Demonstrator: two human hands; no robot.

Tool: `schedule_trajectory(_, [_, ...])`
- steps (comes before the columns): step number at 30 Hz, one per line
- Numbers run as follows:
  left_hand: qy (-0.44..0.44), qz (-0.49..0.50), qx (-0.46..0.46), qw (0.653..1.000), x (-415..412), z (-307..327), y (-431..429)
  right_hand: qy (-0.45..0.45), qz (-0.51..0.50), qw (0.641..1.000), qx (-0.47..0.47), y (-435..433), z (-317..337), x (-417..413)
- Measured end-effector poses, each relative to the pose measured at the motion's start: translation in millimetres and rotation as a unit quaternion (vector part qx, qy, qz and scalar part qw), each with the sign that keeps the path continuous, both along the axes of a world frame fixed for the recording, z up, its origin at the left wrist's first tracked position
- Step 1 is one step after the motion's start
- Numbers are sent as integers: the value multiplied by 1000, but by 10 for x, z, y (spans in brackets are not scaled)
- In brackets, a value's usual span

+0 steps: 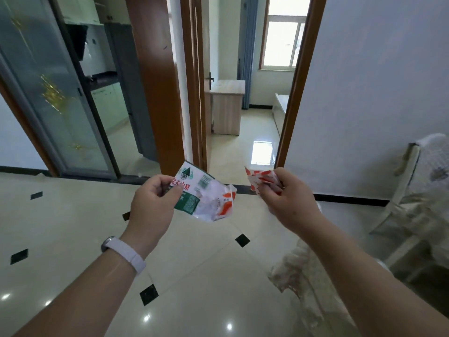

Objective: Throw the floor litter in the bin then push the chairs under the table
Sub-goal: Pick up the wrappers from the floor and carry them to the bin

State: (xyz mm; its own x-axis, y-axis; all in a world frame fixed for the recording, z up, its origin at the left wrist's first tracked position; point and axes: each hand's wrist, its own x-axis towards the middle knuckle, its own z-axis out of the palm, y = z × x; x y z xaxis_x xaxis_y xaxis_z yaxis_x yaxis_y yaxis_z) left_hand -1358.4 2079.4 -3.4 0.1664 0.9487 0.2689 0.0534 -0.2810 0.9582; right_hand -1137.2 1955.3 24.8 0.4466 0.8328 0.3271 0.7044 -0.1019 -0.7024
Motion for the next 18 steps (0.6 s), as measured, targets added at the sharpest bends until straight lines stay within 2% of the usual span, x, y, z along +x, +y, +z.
schedule_trajectory(8, [-26, -26, -29, 999, 323, -45, 1000, 8, -25, 999, -30, 822, 6, 213])
schedule_trajectory(18, [-41, -130, -45, 990, 374, -13, 2792, -2, -117, 993, -13, 2242, 172, -58])
